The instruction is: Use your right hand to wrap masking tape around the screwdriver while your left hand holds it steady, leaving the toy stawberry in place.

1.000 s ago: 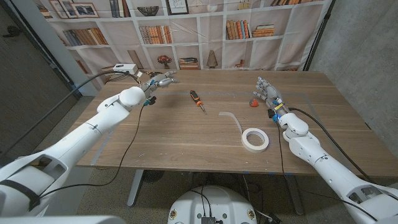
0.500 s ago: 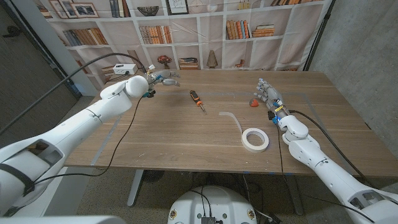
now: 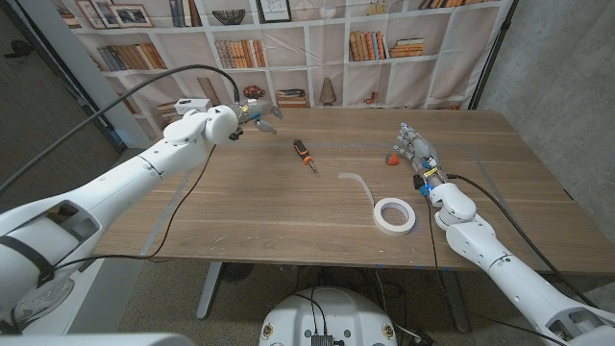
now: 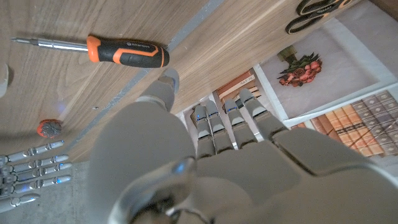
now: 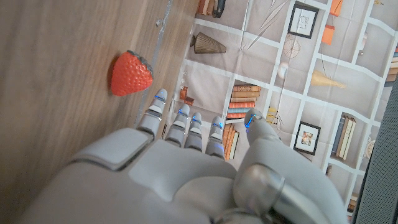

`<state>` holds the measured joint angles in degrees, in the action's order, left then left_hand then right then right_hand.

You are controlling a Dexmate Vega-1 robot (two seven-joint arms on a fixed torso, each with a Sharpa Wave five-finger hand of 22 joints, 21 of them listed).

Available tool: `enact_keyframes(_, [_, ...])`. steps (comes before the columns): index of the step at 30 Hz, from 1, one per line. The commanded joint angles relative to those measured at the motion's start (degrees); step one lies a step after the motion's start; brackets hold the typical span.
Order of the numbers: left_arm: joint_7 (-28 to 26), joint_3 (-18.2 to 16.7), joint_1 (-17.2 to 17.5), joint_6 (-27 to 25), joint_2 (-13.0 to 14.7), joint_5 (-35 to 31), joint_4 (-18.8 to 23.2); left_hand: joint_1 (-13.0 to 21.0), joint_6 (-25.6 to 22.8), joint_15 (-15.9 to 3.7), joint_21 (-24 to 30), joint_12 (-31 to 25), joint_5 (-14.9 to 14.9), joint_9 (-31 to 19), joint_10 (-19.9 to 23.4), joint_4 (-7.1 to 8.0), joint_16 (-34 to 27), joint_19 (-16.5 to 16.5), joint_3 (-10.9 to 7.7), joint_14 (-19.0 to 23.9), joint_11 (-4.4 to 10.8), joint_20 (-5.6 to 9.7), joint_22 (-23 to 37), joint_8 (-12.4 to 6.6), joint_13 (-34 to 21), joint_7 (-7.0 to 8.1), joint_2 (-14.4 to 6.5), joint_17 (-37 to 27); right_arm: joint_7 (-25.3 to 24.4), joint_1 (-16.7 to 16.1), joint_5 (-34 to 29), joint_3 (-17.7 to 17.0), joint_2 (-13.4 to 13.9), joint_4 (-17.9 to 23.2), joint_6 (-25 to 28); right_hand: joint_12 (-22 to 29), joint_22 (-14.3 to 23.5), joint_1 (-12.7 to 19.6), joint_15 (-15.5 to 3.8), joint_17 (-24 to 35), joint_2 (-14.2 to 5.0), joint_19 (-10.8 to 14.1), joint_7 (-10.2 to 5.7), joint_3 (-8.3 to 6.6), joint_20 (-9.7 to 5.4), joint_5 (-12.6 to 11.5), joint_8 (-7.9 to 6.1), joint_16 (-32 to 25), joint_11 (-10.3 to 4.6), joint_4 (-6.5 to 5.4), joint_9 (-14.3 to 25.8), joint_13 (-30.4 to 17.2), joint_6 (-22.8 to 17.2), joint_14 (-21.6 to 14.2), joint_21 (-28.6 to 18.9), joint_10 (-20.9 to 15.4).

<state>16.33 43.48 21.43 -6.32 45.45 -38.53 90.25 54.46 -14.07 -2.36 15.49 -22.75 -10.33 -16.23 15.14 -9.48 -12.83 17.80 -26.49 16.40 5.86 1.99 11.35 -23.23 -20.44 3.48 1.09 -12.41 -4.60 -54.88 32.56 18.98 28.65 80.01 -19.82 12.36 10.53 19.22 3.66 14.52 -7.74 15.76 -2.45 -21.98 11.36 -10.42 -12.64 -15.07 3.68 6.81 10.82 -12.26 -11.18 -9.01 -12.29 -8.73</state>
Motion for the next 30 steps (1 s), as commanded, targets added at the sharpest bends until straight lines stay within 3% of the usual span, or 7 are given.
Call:
enact_keyframes(1, [5.8,3.1,-5.9,9.3,-1.8,-8.7,-4.8,0.1,1.2,-3.36,0.1,-0.3,-0.8,-0.3,-1.4,0.26,1.0,0.2,2.24,-1.0,-0.13,0.81,-0.1,0.26,-0.8,0.20,1.9,0.4,-5.3,-4.6,-1.9,-0.6,0.8,6.4,1.2,0.4,0.2,-0.2,-0.01,0.2,-0.21,0.1,-0.08,0.05,-0.25,-0.1,-0.28,-0.5,0.13,-0.29,0.1,-0.1,-0.7,-0.7,-0.1,-0.4])
enact_keyframes(11, [5.2,5.2,-9.0,16.3,-4.0,-13.9,-10.8,2.4,3.9,-3.60,-0.8,0.7,-2.7,-0.7,-4.1,0.37,2.3,-0.9,4.14,-4.2,-0.39,0.99,-0.3,0.91,-1.4,1.21,2.8,1.6,-9.8,-8.3,-4.3,-1.0,1.1,11.5,1.7,0.4,0.3,-0.5,-0.05,0.4,-0.17,0.1,0.02,0.23,-0.22,-0.1,-0.23,-0.6,0.26,-0.46,0.1,-0.2,-1.0,-0.7,-0.1,-0.5])
enact_keyframes(14, [5.1,6.0,-10.0,17.9,-5.1,-14.8,-13.0,3.5,5.2,-3.65,-1.2,1.5,-3.5,-0.5,-5.0,0.40,2.5,-1.4,4.76,-5.5,-0.73,1.38,-0.4,1.56,-1.4,0.75,2.9,1.9,-10.8,-9.2,-5.3,-0.9,1.1,12.8,1.6,0.4,0.3,-0.6,0.01,0.4,-0.13,0.0,0.02,0.29,-0.23,-0.1,-0.20,-0.6,0.31,-0.49,0.1,-0.2,-1.1,-0.7,-0.1,-0.6])
enact_keyframes(30, [-2.9,11.3,-15.7,28.4,-11.8,-17.4,-27.5,5.7,5.1,-4.91,-1.4,2.0,-4.5,0.2,-4.0,0.71,1.9,-1.1,5.36,-5.3,1.09,2.20,-0.5,2.14,-0.8,1.97,1.7,2.1,-15.1,-12.9,-10.7,-0.3,2.2,20.3,4.6,0.5,0.3,-1.0,0.22,0.6,0.08,-0.1,0.25,0.58,-0.06,0.0,-0.13,-0.6,0.38,-0.59,0.1,-0.2,-1.7,-0.5,0.0,-0.9])
